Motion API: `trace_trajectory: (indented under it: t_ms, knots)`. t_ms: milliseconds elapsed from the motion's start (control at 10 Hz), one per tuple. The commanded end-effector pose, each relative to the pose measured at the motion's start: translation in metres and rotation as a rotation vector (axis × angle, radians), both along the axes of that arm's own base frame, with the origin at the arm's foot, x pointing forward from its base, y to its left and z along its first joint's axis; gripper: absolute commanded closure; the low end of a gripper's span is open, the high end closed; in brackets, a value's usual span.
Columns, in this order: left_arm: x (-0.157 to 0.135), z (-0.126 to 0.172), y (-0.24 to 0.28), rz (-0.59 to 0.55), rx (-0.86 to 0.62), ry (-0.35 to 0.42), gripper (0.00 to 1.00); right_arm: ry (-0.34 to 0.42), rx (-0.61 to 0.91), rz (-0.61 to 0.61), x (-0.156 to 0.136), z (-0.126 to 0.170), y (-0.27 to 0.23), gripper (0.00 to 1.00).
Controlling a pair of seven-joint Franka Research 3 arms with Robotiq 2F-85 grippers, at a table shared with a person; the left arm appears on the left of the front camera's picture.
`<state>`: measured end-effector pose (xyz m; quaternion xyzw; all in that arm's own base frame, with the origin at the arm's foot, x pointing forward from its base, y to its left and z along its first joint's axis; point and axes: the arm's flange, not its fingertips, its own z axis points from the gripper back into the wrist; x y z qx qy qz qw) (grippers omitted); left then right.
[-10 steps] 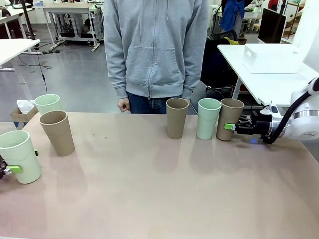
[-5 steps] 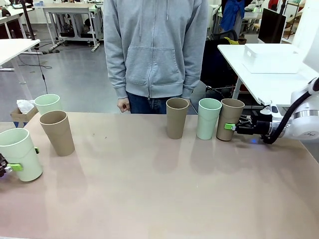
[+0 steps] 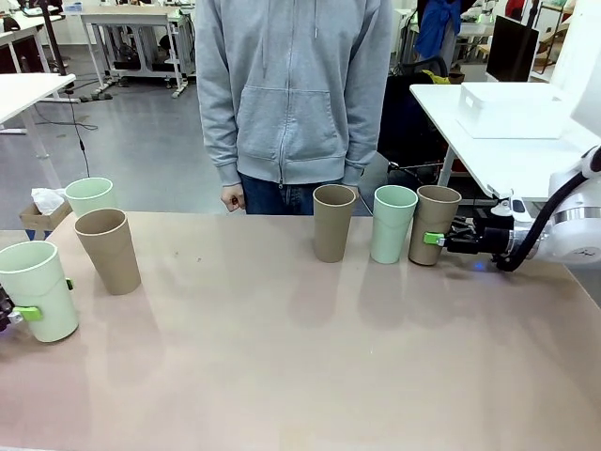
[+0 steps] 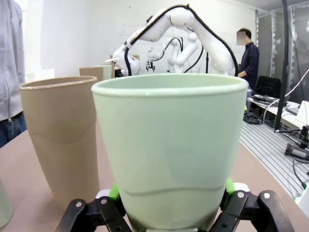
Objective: Stack the cups and store them in the basket.
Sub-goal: Pick up two Reusable plastic cups , one in each hand.
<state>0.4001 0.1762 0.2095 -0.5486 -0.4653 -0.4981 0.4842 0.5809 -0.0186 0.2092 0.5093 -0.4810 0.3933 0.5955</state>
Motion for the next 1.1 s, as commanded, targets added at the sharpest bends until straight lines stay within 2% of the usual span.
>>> trace_trajectory:
  t_ms: [0, 200, 400, 600, 800, 900, 1000]
  knots:
    - [0.002, 0.030, 0.003, 0.026, -0.034, -0.053, 0.16, -0.072, -0.011, -0.046, -0.024, 0.035, -0.007, 0.15]
    - [-0.001, 0.071, -0.006, 0.073, -0.047, -0.068, 0.16, -0.097, 0.003, -0.091, -0.046, 0.072, -0.017, 0.15]
    - [-0.018, 0.113, -0.018, 0.101, -0.035, -0.056, 0.16, -0.099, 0.000, -0.105, -0.077, 0.103, -0.013, 0.15]
    - [-0.040, 0.151, -0.032, 0.134, -0.019, -0.069, 0.16, -0.065, -0.034, -0.133, -0.114, 0.127, 0.001, 0.15]
    - [-0.062, 0.182, -0.053, 0.141, 0.002, -0.076, 0.16, -0.061, -0.045, -0.149, -0.150, 0.139, 0.023, 0.15]
    - [-0.069, 0.198, -0.073, 0.139, 0.030, -0.119, 0.16, -0.055, -0.037, -0.151, -0.169, 0.144, 0.036, 0.15]
    - [-0.075, 0.206, -0.096, 0.117, 0.038, -0.130, 0.16, -0.037, -0.039, -0.139, -0.185, 0.144, 0.046, 0.15]
